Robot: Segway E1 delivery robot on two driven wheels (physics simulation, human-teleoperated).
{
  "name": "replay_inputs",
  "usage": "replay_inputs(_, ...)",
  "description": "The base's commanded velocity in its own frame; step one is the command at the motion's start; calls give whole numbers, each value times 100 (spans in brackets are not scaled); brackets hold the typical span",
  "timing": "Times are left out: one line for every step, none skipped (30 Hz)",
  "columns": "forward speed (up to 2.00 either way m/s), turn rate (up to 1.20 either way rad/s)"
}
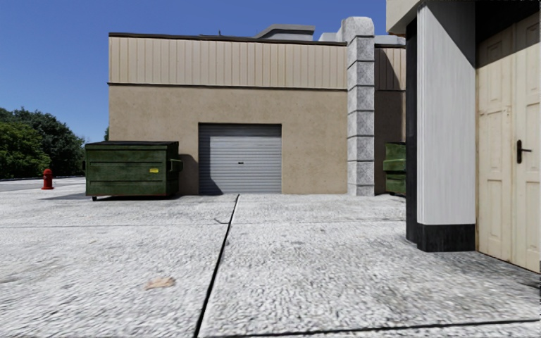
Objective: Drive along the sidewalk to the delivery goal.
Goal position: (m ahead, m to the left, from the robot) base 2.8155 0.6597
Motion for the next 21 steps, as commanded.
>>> replay_inputs(166, 11)
replay_inputs(166, 11)
replay_inputs(166, 3)
replay_inputs(166, 0)
replay_inputs(166, 0)
replay_inputs(166, 0)
replay_inputs(166, 0)
replay_inputs(166, 0)
replay_inputs(166, 0)
replay_inputs(166, 0)
replay_inputs(166, 1)
replay_inputs(166, 1)
replay_inputs(166, 14)
replay_inputs(166, 20)
replay_inputs(166, 22)
replay_inputs(166, 22)
replay_inputs(166, 22)
replay_inputs(166, 22)
replay_inputs(166, 22)
replay_inputs(166, 22)
replay_inputs(166, 22)
